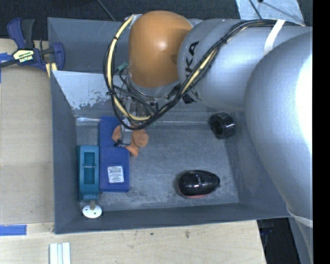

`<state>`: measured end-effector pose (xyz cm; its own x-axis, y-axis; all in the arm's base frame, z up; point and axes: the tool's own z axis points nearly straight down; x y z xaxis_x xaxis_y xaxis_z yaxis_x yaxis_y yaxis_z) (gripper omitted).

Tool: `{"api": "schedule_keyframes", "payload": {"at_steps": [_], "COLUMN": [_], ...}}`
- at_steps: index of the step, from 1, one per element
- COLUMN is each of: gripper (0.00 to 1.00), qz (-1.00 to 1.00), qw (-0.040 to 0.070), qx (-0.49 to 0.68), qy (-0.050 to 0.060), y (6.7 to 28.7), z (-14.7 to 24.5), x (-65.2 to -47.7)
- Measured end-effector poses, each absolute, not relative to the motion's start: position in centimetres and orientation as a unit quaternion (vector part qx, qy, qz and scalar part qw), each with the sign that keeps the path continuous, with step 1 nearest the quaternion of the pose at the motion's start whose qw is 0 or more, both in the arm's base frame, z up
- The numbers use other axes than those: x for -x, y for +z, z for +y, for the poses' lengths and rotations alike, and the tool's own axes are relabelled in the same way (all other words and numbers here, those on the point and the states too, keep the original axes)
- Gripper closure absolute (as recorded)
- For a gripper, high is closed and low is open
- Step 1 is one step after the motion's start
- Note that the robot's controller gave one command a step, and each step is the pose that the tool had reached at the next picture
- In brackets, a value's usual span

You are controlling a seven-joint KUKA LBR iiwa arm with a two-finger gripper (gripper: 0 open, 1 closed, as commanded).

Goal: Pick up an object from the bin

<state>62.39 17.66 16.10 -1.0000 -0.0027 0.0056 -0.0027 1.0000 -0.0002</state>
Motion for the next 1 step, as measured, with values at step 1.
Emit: {"api": "schedule_keyframes", "payload": {"at_steps": [1], "gripper": [0.0], "qz": [-1.0], "qw": [-0.001], "qx": [0.0], "qy": [-0.001], "y": [16.65], "z": [17.59], "x": [-62.58]}}
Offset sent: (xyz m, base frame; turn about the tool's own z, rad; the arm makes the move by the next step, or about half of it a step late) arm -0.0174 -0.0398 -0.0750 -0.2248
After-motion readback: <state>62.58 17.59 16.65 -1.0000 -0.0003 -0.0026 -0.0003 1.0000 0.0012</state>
